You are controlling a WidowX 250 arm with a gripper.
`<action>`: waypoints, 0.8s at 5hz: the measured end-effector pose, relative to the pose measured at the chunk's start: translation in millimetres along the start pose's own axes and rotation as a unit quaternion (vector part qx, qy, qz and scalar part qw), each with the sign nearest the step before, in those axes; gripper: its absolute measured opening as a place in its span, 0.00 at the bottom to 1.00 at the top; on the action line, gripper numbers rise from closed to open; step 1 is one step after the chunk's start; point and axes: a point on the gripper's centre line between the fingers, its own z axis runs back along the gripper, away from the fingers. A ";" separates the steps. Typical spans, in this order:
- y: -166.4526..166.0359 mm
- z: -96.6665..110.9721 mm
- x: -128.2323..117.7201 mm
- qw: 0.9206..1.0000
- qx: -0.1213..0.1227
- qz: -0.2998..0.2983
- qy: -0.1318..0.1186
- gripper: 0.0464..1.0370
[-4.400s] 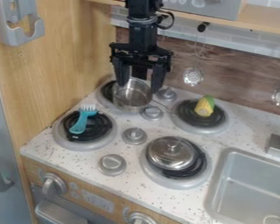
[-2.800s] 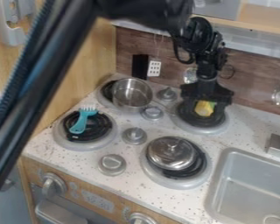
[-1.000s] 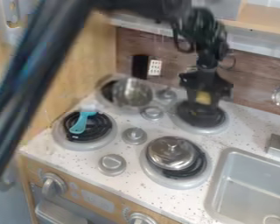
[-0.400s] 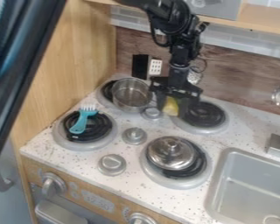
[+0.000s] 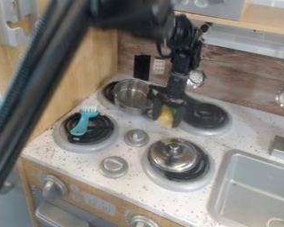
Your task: Move the yellow object to the center of the four burners
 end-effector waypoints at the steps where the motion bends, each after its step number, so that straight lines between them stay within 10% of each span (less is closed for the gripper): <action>1: -0.3 -5.7 -0.5 0.999 0.000 -0.006 0.049 0.56; 2: 8.0 -5.4 -3.8 0.997 -0.009 0.009 0.081 0.64; 3: 17.4 -23.6 -10.4 0.995 -0.013 0.028 0.092 0.92; 4: 18.5 0.7 -16.9 0.998 -0.026 0.026 0.048 0.97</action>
